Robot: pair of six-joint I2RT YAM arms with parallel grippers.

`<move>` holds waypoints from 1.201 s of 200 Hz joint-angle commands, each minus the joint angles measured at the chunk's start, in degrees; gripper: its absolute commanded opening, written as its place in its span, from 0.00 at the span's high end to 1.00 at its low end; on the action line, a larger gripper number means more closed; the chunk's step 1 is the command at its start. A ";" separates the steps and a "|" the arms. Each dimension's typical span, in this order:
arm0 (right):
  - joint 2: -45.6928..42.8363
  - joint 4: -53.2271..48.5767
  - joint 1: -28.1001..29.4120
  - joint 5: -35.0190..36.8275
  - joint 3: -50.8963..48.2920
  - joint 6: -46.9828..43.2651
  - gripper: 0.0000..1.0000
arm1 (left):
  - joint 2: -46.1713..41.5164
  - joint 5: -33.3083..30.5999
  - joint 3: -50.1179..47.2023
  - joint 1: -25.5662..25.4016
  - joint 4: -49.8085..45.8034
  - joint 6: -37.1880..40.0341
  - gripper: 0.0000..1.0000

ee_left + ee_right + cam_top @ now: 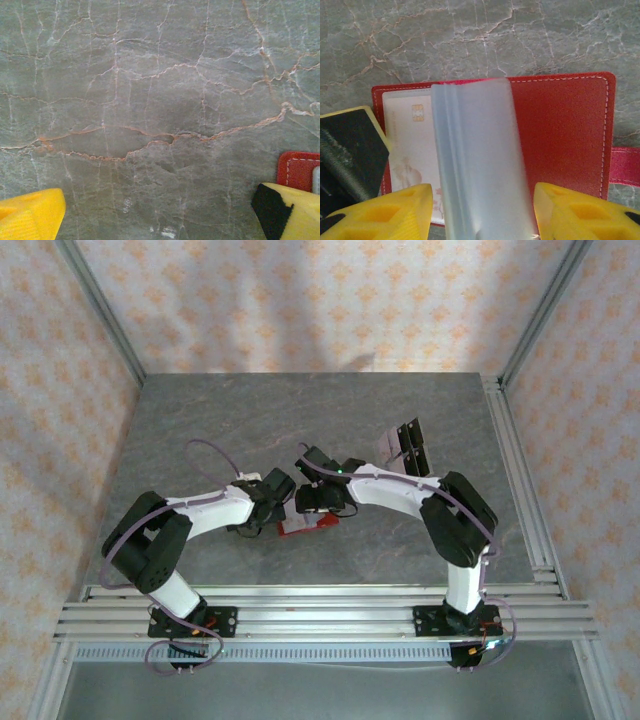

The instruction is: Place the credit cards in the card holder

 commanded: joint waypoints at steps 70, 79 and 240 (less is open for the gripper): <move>-4.27 -5.09 0.22 6.83 1.90 -2.47 0.44 | 1.06 -0.35 0.28 -0.56 1.51 0.27 0.00; -4.43 -5.46 -0.13 7.65 2.29 -3.08 0.44 | 1.09 -0.33 0.26 -0.61 1.51 0.18 0.00; 9.46 -1.52 -4.63 1.92 9.89 -10.15 0.44 | 1.83 -0.43 0.70 -0.80 1.37 0.18 0.00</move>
